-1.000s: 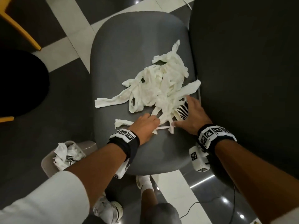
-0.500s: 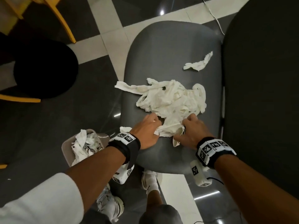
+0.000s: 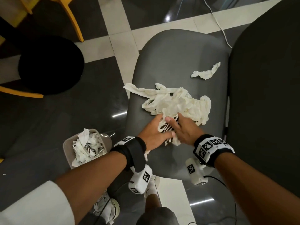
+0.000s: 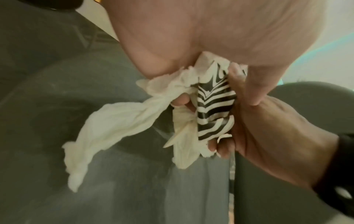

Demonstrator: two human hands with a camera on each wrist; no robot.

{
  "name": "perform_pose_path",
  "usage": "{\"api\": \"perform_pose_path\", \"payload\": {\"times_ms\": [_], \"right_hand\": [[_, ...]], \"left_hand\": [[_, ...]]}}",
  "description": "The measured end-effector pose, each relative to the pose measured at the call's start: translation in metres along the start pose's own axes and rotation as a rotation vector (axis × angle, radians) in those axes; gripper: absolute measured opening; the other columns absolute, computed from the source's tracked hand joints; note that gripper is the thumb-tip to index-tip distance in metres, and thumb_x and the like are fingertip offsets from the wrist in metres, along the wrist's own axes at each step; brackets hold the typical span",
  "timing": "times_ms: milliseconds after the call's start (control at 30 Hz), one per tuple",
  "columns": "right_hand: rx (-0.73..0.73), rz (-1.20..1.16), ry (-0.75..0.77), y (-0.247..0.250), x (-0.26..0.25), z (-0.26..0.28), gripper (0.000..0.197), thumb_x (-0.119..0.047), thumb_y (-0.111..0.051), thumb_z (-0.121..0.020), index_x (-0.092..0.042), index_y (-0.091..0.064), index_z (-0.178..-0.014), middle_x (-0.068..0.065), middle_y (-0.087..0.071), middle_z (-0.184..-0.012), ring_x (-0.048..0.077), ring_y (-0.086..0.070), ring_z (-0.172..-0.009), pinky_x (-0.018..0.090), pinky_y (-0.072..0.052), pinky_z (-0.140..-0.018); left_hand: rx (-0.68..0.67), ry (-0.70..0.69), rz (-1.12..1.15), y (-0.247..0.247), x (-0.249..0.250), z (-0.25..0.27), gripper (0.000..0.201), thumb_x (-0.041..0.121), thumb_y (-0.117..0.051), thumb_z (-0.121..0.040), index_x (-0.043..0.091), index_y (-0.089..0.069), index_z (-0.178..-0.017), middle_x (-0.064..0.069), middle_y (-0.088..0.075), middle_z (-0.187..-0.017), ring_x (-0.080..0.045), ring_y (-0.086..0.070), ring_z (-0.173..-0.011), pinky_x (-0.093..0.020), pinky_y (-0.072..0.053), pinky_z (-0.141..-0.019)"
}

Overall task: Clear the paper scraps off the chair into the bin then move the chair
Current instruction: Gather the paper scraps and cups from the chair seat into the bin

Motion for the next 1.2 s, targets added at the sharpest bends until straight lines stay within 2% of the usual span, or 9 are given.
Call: {"api": "perform_pose_path", "payload": {"times_ms": [133, 233, 300, 433, 533, 667, 800, 967, 1200], "right_hand": [[-0.003, 0.035, 0.031, 0.006, 0.0, -0.006, 0.07, -0.076, -0.011, -0.092, -0.023, -0.057, -0.097, 0.0, -0.069, -0.091, 0.019, -0.064, -0.085, 0.042, -0.05, -0.083], [0.286, 0.276, 0.175, 0.038, -0.009, -0.019, 0.02, -0.038, -0.042, -0.096, -0.022, -0.052, -0.101, -0.001, -0.062, -0.098, 0.022, -0.059, -0.084, 0.039, -0.05, -0.076], [0.304, 0.482, 0.256, 0.038, -0.013, -0.031, 0.047, -0.023, -0.062, -0.081, -0.023, -0.05, -0.126, 0.004, -0.05, -0.135, 0.03, -0.052, -0.115, 0.043, -0.047, -0.092], [0.019, 0.775, 0.217, 0.008, -0.001, -0.051, 0.106, -0.051, -0.075, -0.07, -0.047, -0.01, -0.153, 0.001, -0.007, -0.167, 0.037, -0.01, -0.152, 0.064, -0.02, -0.114], [-0.012, 0.769, 0.081, 0.002, 0.012, -0.053, 0.099, -0.049, -0.072, -0.078, -0.047, -0.007, -0.153, 0.004, -0.021, -0.162, 0.037, -0.027, -0.145, 0.062, -0.029, -0.111], [0.044, 0.648, 0.109, -0.004, -0.002, -0.045, 0.054, -0.024, -0.057, -0.094, -0.026, -0.04, -0.145, 0.01, -0.052, -0.135, 0.033, -0.059, -0.112, 0.041, -0.05, -0.087], [0.059, 0.473, 0.079, -0.022, -0.024, -0.035, 0.031, -0.028, -0.057, -0.092, -0.012, -0.056, -0.119, 0.011, -0.057, -0.114, 0.034, -0.059, -0.101, 0.036, -0.045, -0.079], [0.193, 0.196, 0.072, -0.025, -0.06, -0.019, 0.017, -0.029, -0.059, -0.084, -0.015, -0.055, -0.092, 0.004, -0.061, -0.093, 0.028, -0.058, -0.084, 0.033, -0.044, -0.072], [0.062, -0.212, 0.155, -0.099, -0.123, -0.01, 0.014, -0.018, -0.058, -0.086, -0.021, -0.063, -0.098, -0.008, -0.068, -0.088, 0.012, -0.064, -0.08, 0.029, -0.049, -0.074]], "left_hand": [[0.012, 0.023, -0.04, 0.023, -0.008, -0.013, 0.042, 0.02, -0.073, -0.083, 0.025, -0.063, -0.123, 0.013, -0.072, -0.113, -0.003, -0.066, -0.107, -0.024, -0.05, -0.096], [-0.009, 0.075, -0.124, 0.039, -0.014, -0.015, 0.019, 0.008, -0.067, -0.08, 0.018, -0.073, -0.095, 0.005, -0.077, -0.089, -0.005, -0.071, -0.08, -0.02, -0.054, -0.075], [-0.016, 0.099, -0.151, 0.046, -0.012, -0.013, 0.013, 0.007, -0.065, -0.076, 0.014, -0.073, -0.083, 0.001, -0.075, -0.078, -0.005, -0.066, -0.067, -0.018, -0.05, -0.064], [-0.074, 0.126, -0.253, 0.054, -0.015, -0.009, 0.01, 0.015, -0.067, -0.069, 0.012, -0.069, -0.078, 0.004, -0.068, -0.066, -0.008, -0.061, -0.061, -0.024, -0.048, -0.061], [-0.074, 0.122, -0.284, 0.071, -0.019, 0.0, 0.025, 0.024, -0.068, -0.066, 0.02, -0.072, -0.089, 0.002, -0.075, -0.082, -0.013, -0.07, -0.074, -0.029, -0.056, -0.07], [0.066, 0.152, -0.219, 0.109, -0.026, 0.021, 0.005, 0.006, -0.063, -0.072, 0.007, -0.059, -0.072, 0.002, -0.056, -0.062, -0.011, -0.052, -0.058, -0.032, -0.042, -0.06], [0.195, 0.175, -0.107, 0.128, -0.035, 0.041, 0.023, 0.001, -0.06, -0.077, 0.02, -0.053, -0.067, 0.011, -0.053, -0.055, -0.003, -0.05, -0.05, -0.02, -0.041, -0.054], [0.349, 0.174, 0.069, 0.136, -0.054, 0.055, 0.012, 0.006, -0.057, -0.084, 0.016, -0.059, -0.078, 0.007, -0.057, -0.064, -0.003, -0.054, -0.058, -0.008, -0.041, -0.048], [0.35, 0.183, 0.243, 0.138, -0.079, 0.076, 0.02, 0.024, -0.063, -0.084, 0.027, -0.071, -0.102, 0.01, -0.076, -0.096, -0.009, -0.069, -0.098, -0.031, -0.054, -0.087]]}}
Point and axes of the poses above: each hand's wrist, its own z-axis away from the middle knuckle, its own y-axis out of the back of the hand, x = y × z, the point moved 7 cm from there along -z, towards the middle knuckle
